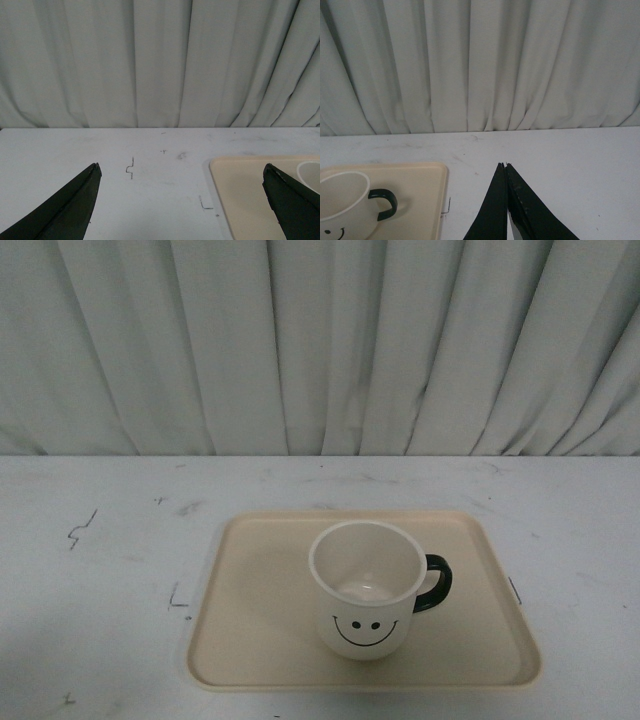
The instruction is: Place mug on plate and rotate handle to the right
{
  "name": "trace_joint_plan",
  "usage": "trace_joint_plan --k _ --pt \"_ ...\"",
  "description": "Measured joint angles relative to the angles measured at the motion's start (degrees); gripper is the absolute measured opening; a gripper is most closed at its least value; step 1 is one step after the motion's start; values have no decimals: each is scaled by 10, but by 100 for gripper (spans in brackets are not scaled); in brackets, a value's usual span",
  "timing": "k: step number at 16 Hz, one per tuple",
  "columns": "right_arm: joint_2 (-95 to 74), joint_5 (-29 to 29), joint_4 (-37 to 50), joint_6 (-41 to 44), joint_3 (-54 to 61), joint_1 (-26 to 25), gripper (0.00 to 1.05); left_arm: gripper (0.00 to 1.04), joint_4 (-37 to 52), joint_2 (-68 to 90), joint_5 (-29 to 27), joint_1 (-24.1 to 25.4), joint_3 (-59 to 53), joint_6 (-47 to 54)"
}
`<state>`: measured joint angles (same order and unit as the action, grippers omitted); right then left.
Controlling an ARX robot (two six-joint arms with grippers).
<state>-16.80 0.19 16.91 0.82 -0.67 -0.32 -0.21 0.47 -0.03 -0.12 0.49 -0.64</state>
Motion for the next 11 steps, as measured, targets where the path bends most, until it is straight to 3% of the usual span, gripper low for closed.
trace_joint_plan --k 2,3,4,5,6,11 --pt "12 0 -12 0 0 0 2 98 0 0 0 0 0 0" --pt "54 0 -53 0 0 0 2 98 0 0 0 0 0 0" --pt "163 -2 -170 0 0 0 2 98 0 0 -1 0 0 0" --pt "165 -2 -176 0 0 0 2 98 0 0 0 0 0 0" --pt "166 -2 -172 0 0 0 10 98 0 0 0 0 0 0" --pt "166 -2 -171 0 0 0 74 98 0 0 0 0 0 0"
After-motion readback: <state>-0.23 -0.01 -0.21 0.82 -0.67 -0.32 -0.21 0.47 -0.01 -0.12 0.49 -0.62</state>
